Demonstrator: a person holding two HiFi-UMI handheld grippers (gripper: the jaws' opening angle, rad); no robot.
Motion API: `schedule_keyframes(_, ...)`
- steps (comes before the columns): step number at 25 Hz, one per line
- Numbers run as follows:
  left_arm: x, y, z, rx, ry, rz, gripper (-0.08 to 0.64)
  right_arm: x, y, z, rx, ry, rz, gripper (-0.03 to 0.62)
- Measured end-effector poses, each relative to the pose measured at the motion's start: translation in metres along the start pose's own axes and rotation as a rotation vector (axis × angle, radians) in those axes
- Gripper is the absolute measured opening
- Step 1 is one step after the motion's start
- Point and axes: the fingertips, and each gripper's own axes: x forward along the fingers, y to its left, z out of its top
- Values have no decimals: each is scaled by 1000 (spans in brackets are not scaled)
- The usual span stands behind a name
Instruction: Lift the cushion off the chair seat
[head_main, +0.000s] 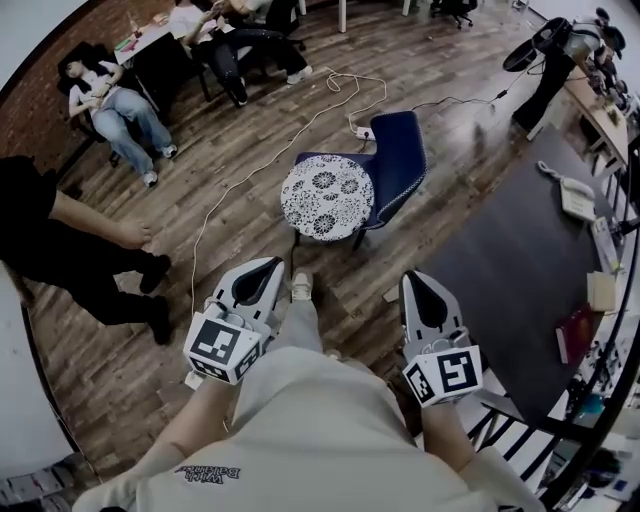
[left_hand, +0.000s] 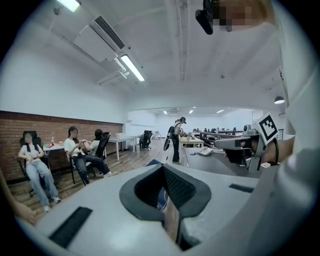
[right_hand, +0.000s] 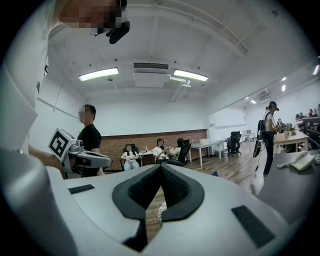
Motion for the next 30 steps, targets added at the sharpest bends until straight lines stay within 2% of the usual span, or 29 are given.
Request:
schedule_keyframes(9, 32, 41, 3, 9, -23, 15, 5, 62, -16, 3, -26, 0, 20, 3)
schedule_keyframes(19, 98, 122, -2, -17, 15, -15, 5, 156, -38, -5, -15, 52, -10, 3)
schedule_keyframes(30, 171, 231, 23, -32, 35, -59, 5, 283, -59, 15, -7, 90, -49, 3)
